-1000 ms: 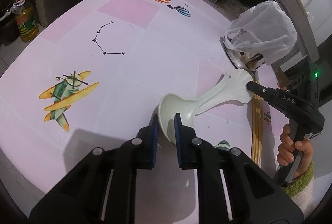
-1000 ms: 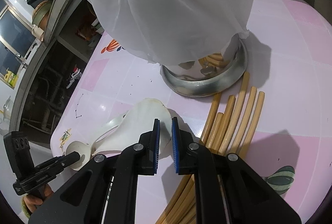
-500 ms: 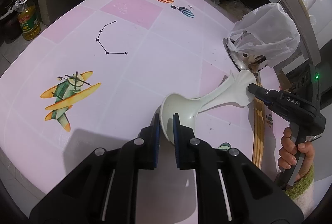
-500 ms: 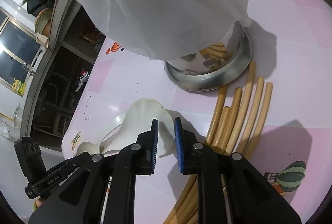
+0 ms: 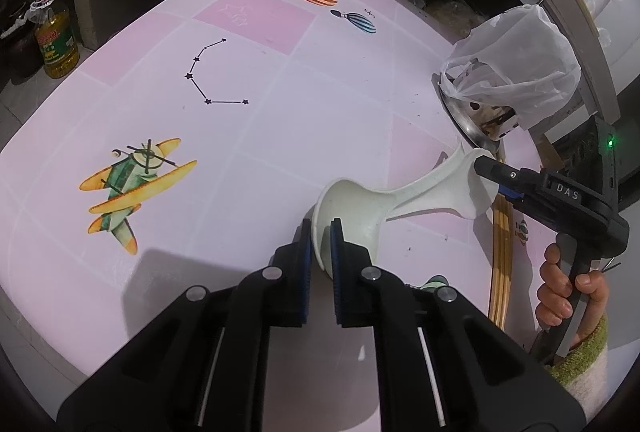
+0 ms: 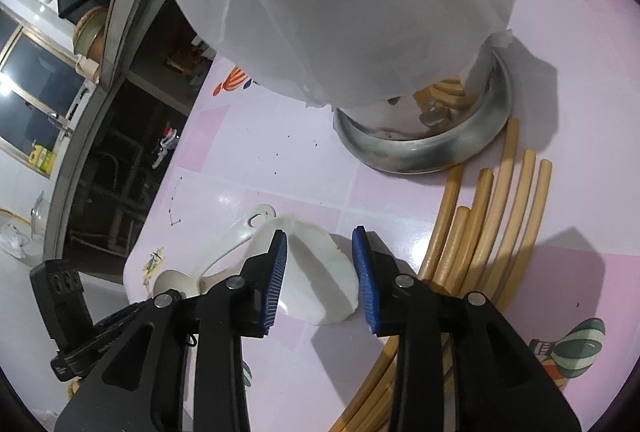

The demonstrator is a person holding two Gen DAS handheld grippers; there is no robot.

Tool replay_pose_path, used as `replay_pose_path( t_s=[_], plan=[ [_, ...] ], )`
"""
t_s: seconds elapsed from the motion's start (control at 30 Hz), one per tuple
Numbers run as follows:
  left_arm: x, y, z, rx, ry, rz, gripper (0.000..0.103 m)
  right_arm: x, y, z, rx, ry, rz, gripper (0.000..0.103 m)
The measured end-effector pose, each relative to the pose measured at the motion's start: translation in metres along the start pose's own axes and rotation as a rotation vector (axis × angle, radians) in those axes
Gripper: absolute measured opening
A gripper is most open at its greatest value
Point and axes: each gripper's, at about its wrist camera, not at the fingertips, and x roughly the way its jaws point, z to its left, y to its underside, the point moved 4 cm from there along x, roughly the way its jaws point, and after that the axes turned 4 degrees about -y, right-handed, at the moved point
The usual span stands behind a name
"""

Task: Organize utensils

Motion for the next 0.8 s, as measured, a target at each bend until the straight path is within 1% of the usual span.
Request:
replay_pose_path(
  t_s=[0.13, 0.17, 0.2, 0.27, 0.47, 0.6, 0.8],
  plan=[
    [0.001, 0.0, 0.001, -0.005, 0.002, -0.001, 0.008, -0.002, 0.003, 0.002, -0.015, 0.015, 0.0, 0.032],
    [0.001, 0.0, 0.001, -0.006, 0.002, -0.002, 0.007, -0.002, 0.002, 0.002, -0.019, 0.022, -0.001, 0.028],
    [0.001, 0.0, 0.001, -0.007, 0.002, -0.004, 0.007, -0.002, 0.003, 0.002, -0.024, 0.027, 0.0, 0.027],
    [0.001, -0.002, 0.002, -0.011, 0.0, -0.01, 0.006, -0.005, 0.003, 0.004, -0.041, 0.052, -0.006, 0.019],
    [-0.002, -0.005, 0.003, -0.012, -0.006, -0.034, 0.005, -0.018, 0.002, 0.014, -0.084, 0.07, -0.048, 0.011],
    [-0.005, -0.006, 0.004, -0.008, -0.014, -0.048, 0.005, -0.029, 0.0, 0.023, -0.127, 0.091, -0.078, 0.009],
    [-0.011, -0.009, 0.003, 0.006, -0.026, -0.078, 0.004, -0.041, -0.001, 0.027, -0.151, 0.113, -0.104, 0.008]
  ],
)
